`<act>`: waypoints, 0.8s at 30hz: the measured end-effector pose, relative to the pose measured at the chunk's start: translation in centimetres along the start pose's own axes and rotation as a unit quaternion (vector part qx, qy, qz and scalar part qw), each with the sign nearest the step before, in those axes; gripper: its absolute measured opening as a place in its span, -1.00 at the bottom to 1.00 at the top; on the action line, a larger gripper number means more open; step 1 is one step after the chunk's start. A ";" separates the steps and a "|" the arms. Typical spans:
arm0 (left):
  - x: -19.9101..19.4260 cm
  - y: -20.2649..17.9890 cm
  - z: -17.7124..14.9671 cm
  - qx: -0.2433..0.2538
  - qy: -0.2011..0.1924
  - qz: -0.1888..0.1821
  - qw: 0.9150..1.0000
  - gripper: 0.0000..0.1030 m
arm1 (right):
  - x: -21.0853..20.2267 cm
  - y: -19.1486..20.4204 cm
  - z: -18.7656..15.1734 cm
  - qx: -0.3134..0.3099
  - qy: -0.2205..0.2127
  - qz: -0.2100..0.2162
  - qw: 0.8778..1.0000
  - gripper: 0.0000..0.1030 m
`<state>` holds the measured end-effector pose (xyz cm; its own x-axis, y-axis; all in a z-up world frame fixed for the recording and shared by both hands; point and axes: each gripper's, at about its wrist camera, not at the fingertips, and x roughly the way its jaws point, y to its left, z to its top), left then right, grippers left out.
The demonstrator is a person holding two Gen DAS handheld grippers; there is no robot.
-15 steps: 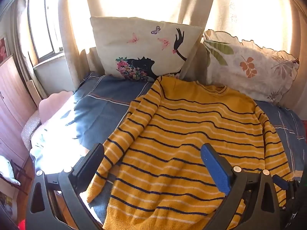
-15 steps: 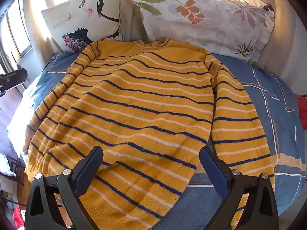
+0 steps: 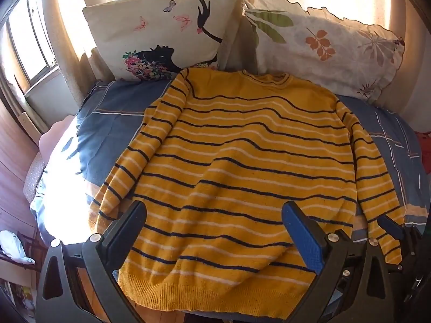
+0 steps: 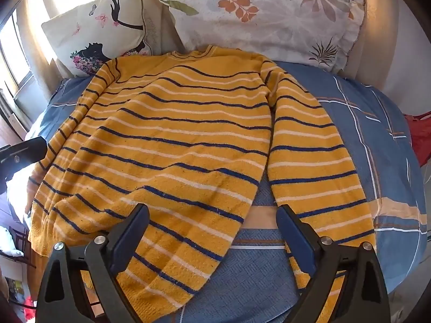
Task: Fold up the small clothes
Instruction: 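Move both grippers over the hem of the yellow striped sweater, then grasp the sweater sleeve cuff with the right gripper and lift it across the body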
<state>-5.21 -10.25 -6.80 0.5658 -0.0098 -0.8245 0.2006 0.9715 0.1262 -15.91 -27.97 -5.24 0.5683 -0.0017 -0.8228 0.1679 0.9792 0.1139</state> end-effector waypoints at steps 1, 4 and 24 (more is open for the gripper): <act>0.0 -0.2 -0.1 0.003 0.001 -0.001 1.000 0.95 | 0.1 -0.1 0.0 -0.003 0.000 0.001 1.000 0.83; 0.1 -0.4 -0.2 0.005 0.005 0.000 1.000 0.95 | 0.0 -0.7 -0.1 0.000 -0.001 0.017 1.000 0.80; 3.4 -2.9 -1.1 -0.005 0.042 -0.041 0.998 0.95 | -2.9 -13.5 -7.2 0.116 0.052 -0.047 0.991 0.71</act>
<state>-4.74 -12.84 -10.54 0.4793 -0.0693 -0.8749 0.2353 0.9705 0.0520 -25.62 -39.70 -8.35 0.4573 -0.0583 -0.8874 0.4034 0.9029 0.1486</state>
